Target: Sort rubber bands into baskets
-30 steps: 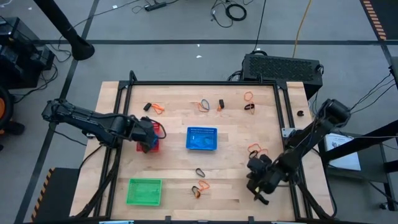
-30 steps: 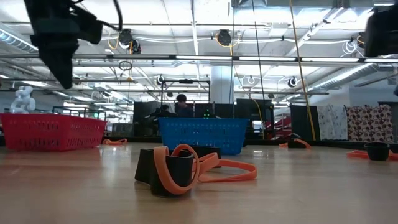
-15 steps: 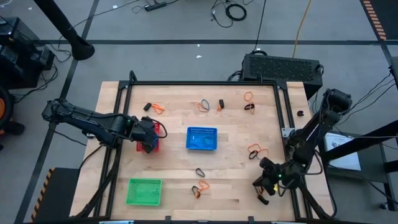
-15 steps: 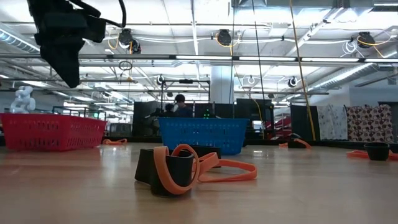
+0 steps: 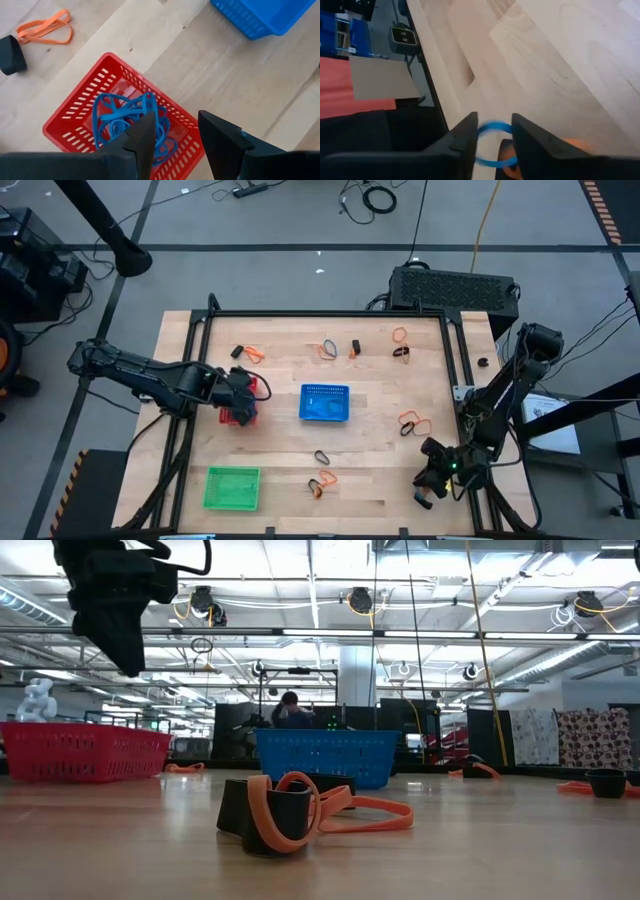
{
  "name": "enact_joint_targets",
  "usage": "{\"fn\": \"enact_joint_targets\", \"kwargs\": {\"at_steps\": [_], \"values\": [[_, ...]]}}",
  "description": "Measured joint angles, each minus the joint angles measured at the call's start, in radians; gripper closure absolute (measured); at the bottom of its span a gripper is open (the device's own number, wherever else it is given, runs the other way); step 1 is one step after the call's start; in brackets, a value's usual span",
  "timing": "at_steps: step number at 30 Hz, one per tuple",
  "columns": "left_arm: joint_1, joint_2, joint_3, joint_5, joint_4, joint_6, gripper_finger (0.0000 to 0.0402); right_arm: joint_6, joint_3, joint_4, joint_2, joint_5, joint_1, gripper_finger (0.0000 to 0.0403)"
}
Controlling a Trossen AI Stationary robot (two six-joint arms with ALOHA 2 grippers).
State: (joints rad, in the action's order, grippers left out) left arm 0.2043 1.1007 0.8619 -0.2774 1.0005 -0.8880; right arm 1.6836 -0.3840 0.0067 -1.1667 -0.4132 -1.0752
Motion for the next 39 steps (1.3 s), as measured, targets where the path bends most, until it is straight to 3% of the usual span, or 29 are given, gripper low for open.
{"fn": "enact_joint_targets", "kwargs": {"at_steps": [5,9,14,21,29,33,39], "values": [[0.0,0.0,0.0,-0.016,0.0,-0.023,0.0246,-0.013,0.0,0.0,0.0,-0.003,0.001,0.0238],[0.0,0.0,0.0,-0.023,-0.002,-0.024,0.0246,-0.017,0.0,0.001,0.0,-0.003,0.005,0.0219],[0.0,0.0,-0.001,-0.033,-0.032,-0.024,0.0246,-0.057,0.0,-0.029,0.0,0.0,0.02,0.0223],[0.0,0.0,-0.001,-0.056,-0.072,-0.024,0.0246,-0.417,-0.001,-0.015,0.0,0.018,0.065,0.0235],[0.0,0.0,-0.001,-0.055,-0.076,-0.024,0.0246,-0.603,-0.002,0.08,-0.04,0.085,0.107,0.0237],[0.0,0.0,-0.001,-0.055,-0.075,-0.023,0.0246,-0.639,-0.037,0.168,-0.138,0.199,0.12,0.0237],[0.0,0.0,-0.001,-0.055,-0.076,-0.023,0.0246,-0.593,-0.162,-0.023,-0.271,0.176,0.13,0.0237]]}}
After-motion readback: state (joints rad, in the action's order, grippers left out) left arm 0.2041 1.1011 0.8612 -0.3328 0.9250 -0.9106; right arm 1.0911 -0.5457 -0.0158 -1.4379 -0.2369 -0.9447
